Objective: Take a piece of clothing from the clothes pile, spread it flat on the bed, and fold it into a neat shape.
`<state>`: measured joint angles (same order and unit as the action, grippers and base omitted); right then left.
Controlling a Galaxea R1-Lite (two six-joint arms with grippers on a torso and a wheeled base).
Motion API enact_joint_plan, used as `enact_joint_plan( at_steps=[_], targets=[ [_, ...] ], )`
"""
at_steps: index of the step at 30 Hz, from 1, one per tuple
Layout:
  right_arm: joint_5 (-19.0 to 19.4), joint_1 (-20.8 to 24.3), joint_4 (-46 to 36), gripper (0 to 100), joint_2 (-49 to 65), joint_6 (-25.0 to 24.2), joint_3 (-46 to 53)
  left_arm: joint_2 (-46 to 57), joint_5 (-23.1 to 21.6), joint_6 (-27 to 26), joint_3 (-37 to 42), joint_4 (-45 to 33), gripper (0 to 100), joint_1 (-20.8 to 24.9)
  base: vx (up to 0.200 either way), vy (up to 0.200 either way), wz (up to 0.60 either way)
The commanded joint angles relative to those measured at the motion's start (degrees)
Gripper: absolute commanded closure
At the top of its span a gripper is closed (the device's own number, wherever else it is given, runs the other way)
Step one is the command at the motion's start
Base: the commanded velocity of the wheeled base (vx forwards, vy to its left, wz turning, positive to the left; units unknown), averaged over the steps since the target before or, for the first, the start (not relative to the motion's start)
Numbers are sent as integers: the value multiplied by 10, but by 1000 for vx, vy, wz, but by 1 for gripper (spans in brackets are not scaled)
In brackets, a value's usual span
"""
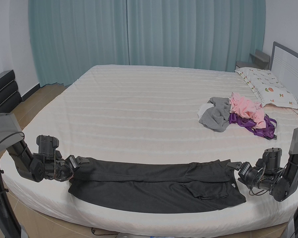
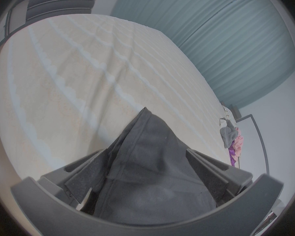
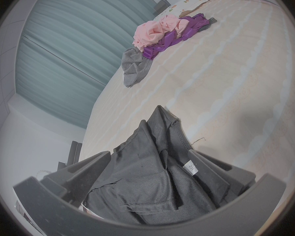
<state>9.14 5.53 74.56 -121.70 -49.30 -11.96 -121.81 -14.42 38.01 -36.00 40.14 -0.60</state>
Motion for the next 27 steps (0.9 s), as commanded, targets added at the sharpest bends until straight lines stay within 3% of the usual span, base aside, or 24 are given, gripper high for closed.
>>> enact_joint_plan(
  at_steps=[1,8,11,27],
  targets=[
    [1,0,0,0,4,0,5,32,1,-7,37,12,0,-3,0,0,0],
    [1,2,0,0,13,0,10,57,24,15,65,43,0,-12,0,0,0],
    [2,4,1,0,13,-4,14,83,34,69,83,61,0,-13,0,0,0],
    [3,4,17,0,8,-4,21,62,33,74,127,81,0,-7,0,0,0]
  ],
)
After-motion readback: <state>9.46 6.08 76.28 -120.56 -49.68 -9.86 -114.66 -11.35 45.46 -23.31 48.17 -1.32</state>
